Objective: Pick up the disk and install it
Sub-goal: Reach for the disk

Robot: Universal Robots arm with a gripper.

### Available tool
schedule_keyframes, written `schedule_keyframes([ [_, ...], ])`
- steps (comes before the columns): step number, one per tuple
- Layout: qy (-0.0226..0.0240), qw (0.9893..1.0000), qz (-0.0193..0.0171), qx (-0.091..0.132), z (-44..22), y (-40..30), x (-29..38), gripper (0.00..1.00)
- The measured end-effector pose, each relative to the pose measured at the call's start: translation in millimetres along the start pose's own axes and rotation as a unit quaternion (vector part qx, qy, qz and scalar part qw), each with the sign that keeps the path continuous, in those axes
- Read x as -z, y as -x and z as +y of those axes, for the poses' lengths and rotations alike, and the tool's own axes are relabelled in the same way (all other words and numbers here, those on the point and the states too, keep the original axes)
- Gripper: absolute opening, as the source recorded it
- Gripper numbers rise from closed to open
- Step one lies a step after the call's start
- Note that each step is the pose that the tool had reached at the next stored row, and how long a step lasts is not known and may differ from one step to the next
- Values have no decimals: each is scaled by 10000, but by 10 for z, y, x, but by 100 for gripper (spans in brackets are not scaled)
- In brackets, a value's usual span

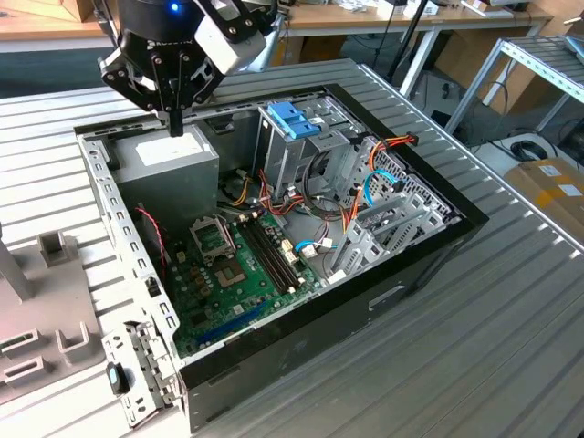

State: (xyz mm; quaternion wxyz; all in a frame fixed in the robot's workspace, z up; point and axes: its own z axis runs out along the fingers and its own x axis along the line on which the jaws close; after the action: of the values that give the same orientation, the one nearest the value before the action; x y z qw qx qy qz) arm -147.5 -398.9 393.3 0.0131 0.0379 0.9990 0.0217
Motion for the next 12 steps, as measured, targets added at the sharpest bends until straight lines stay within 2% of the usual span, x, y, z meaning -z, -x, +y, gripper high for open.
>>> schedule_keyframes([
  [12, 0, 10000, 0, 0, -3, -45, 1, 10],
])
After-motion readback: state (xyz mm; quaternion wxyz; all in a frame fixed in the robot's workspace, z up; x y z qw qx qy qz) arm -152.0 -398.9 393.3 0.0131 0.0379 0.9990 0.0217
